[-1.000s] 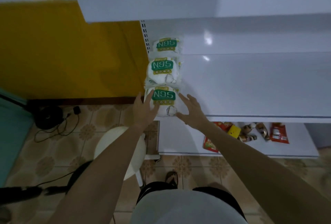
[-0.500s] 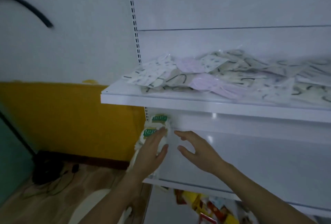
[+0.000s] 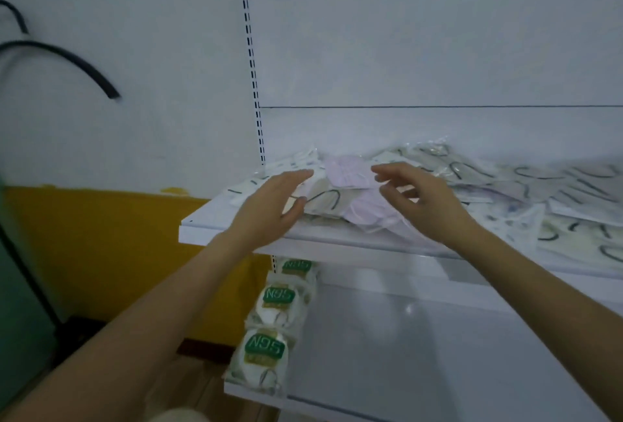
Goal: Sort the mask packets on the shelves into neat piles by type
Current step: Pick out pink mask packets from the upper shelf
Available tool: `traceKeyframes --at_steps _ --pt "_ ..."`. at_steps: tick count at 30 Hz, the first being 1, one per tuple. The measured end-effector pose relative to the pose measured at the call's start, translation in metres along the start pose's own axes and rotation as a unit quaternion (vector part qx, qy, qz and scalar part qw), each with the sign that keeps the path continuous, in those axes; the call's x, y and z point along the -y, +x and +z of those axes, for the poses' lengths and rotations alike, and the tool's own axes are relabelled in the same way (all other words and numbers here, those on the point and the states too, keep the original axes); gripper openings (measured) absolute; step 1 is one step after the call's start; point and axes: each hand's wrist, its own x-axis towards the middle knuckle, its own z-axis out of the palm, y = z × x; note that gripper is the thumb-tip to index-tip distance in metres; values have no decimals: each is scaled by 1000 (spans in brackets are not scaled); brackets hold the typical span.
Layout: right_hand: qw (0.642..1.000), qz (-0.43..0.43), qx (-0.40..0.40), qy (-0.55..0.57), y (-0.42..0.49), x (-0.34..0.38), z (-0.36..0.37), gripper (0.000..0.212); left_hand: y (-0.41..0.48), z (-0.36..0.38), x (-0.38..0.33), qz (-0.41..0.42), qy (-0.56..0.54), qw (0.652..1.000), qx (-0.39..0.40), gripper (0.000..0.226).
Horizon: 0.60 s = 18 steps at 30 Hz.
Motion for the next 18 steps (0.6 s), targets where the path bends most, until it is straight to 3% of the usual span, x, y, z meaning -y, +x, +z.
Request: traceKeyframes --at_steps 7,11,14,18 --pt "981 182 9 -68 80 -47 -14 30 96 35 36 -98 -50 988 105 39" --pt "943 274 110 -152 92 -55 -8 51 146 69 44 -187 -14 963 196 60" --pt "897 312 213 -230 91 -54 -3 73 165 86 45 -199 39 952 227 77" --pt "884 319 229 -255 87 -56 -2 75 179 95 51 -208 -79 950 219 71"
